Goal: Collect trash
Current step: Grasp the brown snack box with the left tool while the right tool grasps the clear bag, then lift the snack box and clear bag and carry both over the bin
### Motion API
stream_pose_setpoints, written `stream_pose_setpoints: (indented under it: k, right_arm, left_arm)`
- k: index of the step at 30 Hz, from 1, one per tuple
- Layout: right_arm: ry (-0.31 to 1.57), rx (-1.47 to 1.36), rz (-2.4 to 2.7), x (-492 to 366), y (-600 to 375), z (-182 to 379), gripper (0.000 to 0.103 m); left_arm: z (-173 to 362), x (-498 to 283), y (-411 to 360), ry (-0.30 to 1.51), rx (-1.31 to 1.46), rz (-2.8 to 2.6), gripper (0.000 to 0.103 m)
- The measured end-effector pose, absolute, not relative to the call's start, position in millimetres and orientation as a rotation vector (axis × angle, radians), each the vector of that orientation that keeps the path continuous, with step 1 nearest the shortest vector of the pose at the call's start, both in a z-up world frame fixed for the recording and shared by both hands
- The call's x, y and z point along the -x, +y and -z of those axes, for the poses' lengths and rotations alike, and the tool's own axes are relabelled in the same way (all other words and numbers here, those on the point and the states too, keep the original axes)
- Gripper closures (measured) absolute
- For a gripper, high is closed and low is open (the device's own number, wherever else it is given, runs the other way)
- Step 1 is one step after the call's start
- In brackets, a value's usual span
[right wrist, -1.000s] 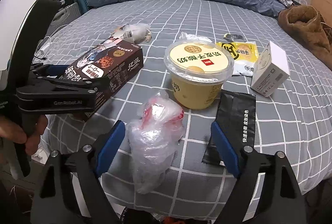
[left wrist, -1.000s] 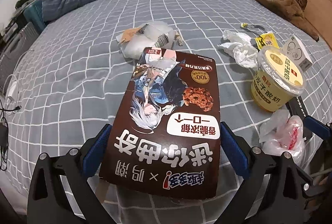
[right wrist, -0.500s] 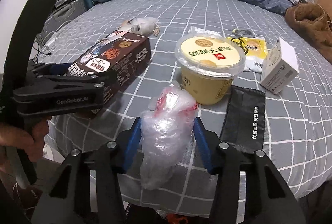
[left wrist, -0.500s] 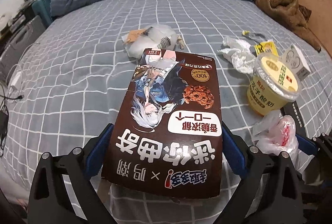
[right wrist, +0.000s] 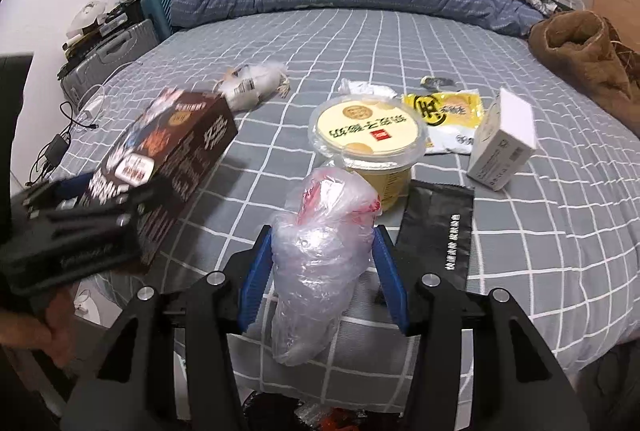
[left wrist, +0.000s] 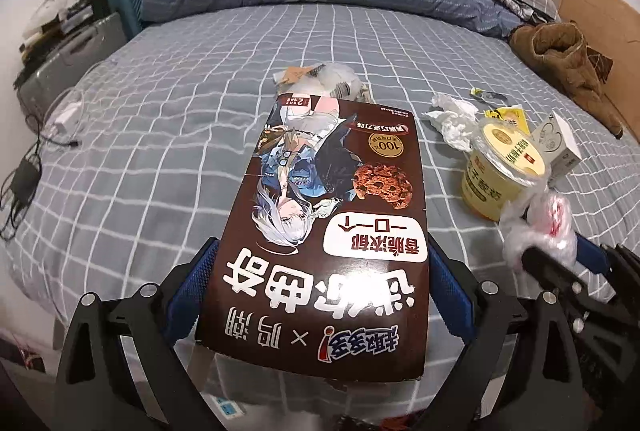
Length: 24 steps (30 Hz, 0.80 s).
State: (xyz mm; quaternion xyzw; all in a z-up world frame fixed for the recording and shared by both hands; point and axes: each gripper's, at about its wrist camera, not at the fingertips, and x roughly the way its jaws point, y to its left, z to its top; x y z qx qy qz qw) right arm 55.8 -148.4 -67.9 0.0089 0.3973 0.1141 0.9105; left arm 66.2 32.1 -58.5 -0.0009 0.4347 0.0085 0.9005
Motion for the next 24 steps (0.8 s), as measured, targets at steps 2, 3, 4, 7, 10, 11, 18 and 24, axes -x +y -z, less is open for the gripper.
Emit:
stream_pose_setpoints:
  k: [2,3,4,7,10,11,18,24]
  right_arm:
    - [0.813,-0.015,-0.229,-53.6,-150.0,66.3,0.055]
    - [0.811,-0.017,-0.228,-51.9,-151.6,65.6,0.055]
    - [0.812,-0.021,-0.225,-50.2,-153.1,65.4,0.055]
    - [0.806,-0.035,-0.215,-43.0,-158.4,63.7,0.055]
    - [0.792,-0.04,-0.214,-34.1,-162.7,60.2,0.055]
    - [0.786,-0.034,-0.215,-29.3,-163.5,58.7,0.055]
    - [0.782,-0.024,-0.204,-7.6,-168.0,56.0,0.055]
    - [0.788,-0.038,-0.196,7.8,-173.4,55.9,0.055]
  left_arm:
    - [59.1,-59.1,29.6,0.9,0.003,-0.026,0.01]
    - [58.9,-53.9,29.0,0.899,0.008,-0.026,0.01]
    - [58.0,-50.9,28.2,0.897,0.015,-0.024,0.01]
    - [53.2,-37.5,24.1,0.88,0.025,-0.023,0.01]
    - [53.0,-26.3,20.1,0.874,0.023,-0.025,0.01]
    - [53.5,-23.4,19.5,0.875,0.025,-0.025,0.01]
    - [53.1,3.2,15.4,0.866,0.03,-0.023,0.01]
    - [55.8,21.2,14.9,0.878,0.04,-0.029,0.01]
